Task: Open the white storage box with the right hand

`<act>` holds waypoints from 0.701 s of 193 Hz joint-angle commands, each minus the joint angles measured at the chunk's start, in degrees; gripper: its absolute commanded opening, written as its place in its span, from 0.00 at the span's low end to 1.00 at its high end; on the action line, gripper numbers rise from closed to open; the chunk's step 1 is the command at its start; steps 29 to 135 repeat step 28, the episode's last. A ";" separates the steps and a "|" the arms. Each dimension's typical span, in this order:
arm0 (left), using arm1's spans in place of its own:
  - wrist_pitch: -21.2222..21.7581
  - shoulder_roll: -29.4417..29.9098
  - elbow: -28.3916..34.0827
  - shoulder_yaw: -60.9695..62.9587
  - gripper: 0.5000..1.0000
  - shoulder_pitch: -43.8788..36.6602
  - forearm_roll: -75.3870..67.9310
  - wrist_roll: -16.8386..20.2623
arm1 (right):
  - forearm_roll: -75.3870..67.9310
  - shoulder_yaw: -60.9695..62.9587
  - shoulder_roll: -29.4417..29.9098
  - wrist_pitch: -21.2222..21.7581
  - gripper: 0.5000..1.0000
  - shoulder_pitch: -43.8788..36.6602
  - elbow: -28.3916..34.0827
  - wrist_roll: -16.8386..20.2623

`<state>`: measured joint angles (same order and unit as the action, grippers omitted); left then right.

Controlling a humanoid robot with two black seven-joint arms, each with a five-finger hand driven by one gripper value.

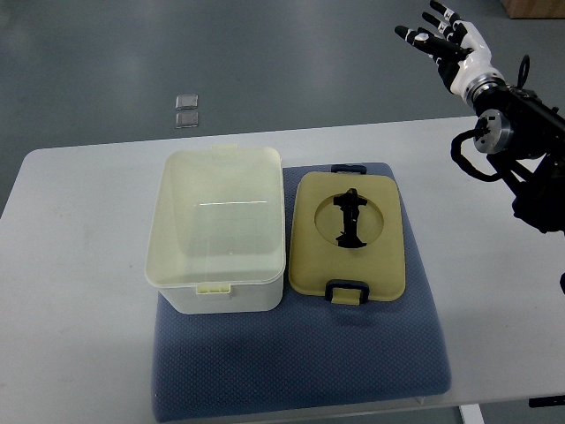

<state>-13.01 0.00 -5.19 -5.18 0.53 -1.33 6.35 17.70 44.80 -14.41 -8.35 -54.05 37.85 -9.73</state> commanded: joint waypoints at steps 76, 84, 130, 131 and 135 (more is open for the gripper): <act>0.00 0.00 0.00 0.00 1.00 0.00 0.01 -0.02 | 0.14 -0.24 1.67 0.61 0.86 2.11 0.03 -0.29; 0.00 0.00 0.00 0.00 1.00 0.00 0.01 -0.02 | 0.14 -0.24 1.67 0.61 0.86 2.11 0.03 -0.29; 0.00 0.00 0.00 0.00 1.00 0.00 0.01 -0.02 | 0.14 -0.24 1.67 0.61 0.86 2.11 0.03 -0.29; 0.00 0.00 0.00 0.00 1.00 0.00 0.01 -0.02 | 0.14 -0.24 1.67 0.61 0.86 2.11 0.03 -0.29; 0.00 0.00 0.00 0.00 1.00 0.00 0.01 -0.02 | 0.14 -0.24 1.67 0.61 0.86 2.11 0.03 -0.29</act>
